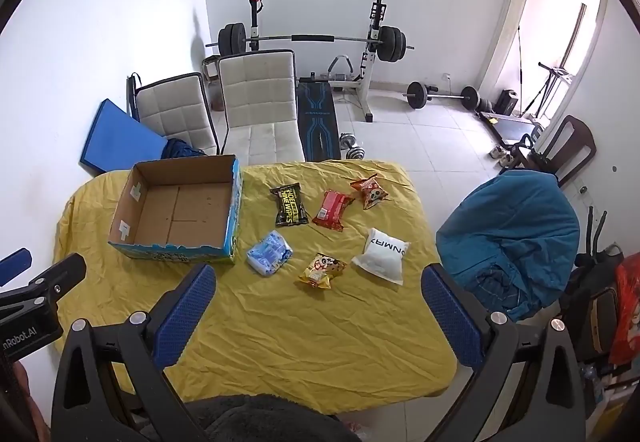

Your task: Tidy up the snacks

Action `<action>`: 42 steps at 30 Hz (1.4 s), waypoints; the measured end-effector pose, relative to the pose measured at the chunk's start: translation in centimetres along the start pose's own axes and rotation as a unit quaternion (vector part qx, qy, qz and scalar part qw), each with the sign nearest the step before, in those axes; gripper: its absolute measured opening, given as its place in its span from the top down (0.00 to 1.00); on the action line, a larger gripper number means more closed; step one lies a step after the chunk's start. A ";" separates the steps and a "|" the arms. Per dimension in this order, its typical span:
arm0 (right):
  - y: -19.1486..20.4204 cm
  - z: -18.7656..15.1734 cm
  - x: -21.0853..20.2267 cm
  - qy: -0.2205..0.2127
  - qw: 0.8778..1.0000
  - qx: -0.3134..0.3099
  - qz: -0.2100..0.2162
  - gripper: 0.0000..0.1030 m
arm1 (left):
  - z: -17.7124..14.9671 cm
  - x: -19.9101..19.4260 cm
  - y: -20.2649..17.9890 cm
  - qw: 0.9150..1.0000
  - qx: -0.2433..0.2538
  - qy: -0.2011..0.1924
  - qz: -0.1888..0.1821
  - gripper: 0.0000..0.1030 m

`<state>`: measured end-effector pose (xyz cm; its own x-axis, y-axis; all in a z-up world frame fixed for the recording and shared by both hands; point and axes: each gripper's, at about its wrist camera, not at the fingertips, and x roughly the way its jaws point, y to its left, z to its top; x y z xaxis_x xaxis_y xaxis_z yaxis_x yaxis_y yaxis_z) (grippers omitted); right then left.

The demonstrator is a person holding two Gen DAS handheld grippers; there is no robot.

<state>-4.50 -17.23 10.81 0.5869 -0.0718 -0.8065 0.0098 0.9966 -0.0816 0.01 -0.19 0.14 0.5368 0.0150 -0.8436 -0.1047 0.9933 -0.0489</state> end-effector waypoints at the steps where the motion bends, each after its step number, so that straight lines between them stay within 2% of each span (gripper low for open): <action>1: 0.0 0.0 0.0 0.000 1.000 0.000 0.000 0.00 | 0.0 0.1 -0.1 1.000 0.000 0.001 0.000 0.00; 42: 0.3 1.1 2.2 0.003 1.000 -0.005 0.002 0.00 | 1.2 1.1 0.6 1.000 -0.006 0.001 0.003 0.00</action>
<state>-2.28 -17.09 9.68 0.5818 -0.0672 -0.8106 -0.0015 0.9965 -0.0837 1.60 0.52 -0.19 0.5352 0.0205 -0.8445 -0.1184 0.9917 -0.0510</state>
